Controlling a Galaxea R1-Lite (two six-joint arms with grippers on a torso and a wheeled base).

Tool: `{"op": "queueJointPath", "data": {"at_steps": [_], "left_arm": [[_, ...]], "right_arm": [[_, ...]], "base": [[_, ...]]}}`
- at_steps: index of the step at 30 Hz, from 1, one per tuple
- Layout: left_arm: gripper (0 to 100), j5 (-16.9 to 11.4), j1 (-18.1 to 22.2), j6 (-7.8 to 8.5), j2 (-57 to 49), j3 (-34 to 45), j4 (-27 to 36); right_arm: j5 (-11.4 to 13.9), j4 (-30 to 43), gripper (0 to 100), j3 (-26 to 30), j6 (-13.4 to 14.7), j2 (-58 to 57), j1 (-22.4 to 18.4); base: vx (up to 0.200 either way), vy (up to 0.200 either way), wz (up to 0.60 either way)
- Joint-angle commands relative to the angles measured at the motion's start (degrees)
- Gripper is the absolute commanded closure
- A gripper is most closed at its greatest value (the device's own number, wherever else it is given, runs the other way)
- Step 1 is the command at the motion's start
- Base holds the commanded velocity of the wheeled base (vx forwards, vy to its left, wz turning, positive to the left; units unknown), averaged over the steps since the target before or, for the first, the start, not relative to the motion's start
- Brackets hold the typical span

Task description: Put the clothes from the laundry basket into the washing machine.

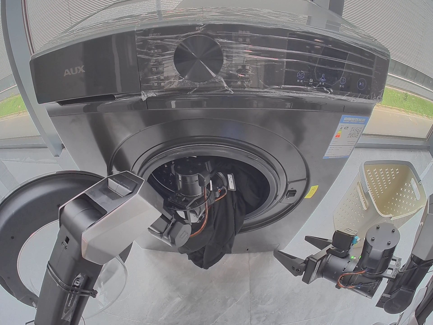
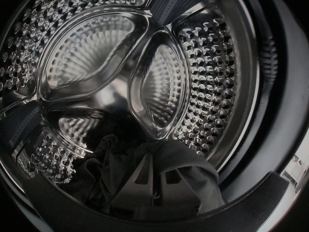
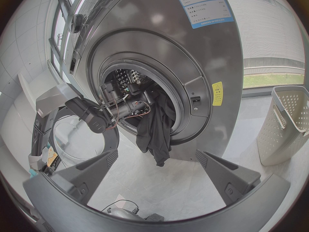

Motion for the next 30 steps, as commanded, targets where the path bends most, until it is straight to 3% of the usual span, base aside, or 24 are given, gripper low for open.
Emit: {"op": "queueJointPath", "data": {"at_steps": [1, 2, 3, 5, 7, 10, 17, 24, 25, 28, 30], "left_arm": [[100, 1.53, 0.84, -0.03, 6.66, -10.67, 5.42], [100, 1.53, 0.84, -0.03, 6.66, -10.67, 5.42], [100, 3.11, 1.99, -0.12, 9.74, -20.34, 10.61], [100, 3.82, 2.08, -0.12, 10.53, -22.71, 12.02], [100, 6.98, 2.95, -0.12, 14.04, -31.74, 17.99], [100, 7.51, 4.01, -0.03, 14.22, -31.74, 20.98], [100, 7.60, 5.42, -0.12, 13.43, -31.74, 21.07], [100, 7.60, 5.24, -1.88, 12.28, -31.74, 21.07], [0, 7.60, 5.24, -1.97, 12.28, -31.74, 21.07], [0, 7.60, 4.89, -3.11, 9.82, -31.74, 21.42], [0, 7.60, 4.80, -3.46, 6.13, -26.93, 22.30]], "right_arm": [[0.01, -0.49, 0, -0.04, 0.01, 0.07, 0.03], [0.01, -0.49, 0, -0.04, 0.01, 0.07, 0.03], [0.01, -0.49, 0, -0.04, 0.01, 0.15, 0.03], [0.01, -0.49, 0, -0.04, 0.01, 0.15, 0.03], [0.01, -0.49, 0, -0.04, 0.01, 0.24, 0.12], [0.01, -0.49, 0, -0.04, 0.01, 0.24, 0.12], [0.01, -0.49, 0, -0.04, 0.01, 0.24, 0.12], [0.01, -0.49, 0, 0.05, 0.01, 0.24, 0.12], [0.01, -0.49, 0, 0.14, 0.01, 0.24, 0.12], [0.01, -0.49, 0, 0.14, 0.09, 0.24, 0.12], [0.01, -0.49, 0, 0.05, 0.09, 0.24, 0.12]], "base": [[0.000, 0.000, 0.00], [0.000, 0.000, 0.00], [0.000, 0.000, 0.00], [0.000, 0.000, 0.00], [0.000, 0.000, 0.00], [0.000, 0.000, 0.00], [0.000, 0.000, 0.00], [0.000, 0.000, 0.00], [0.000, 0.000, 0.00], [0.000, 0.000, 0.00], [0.000, 0.000, 0.00]]}}
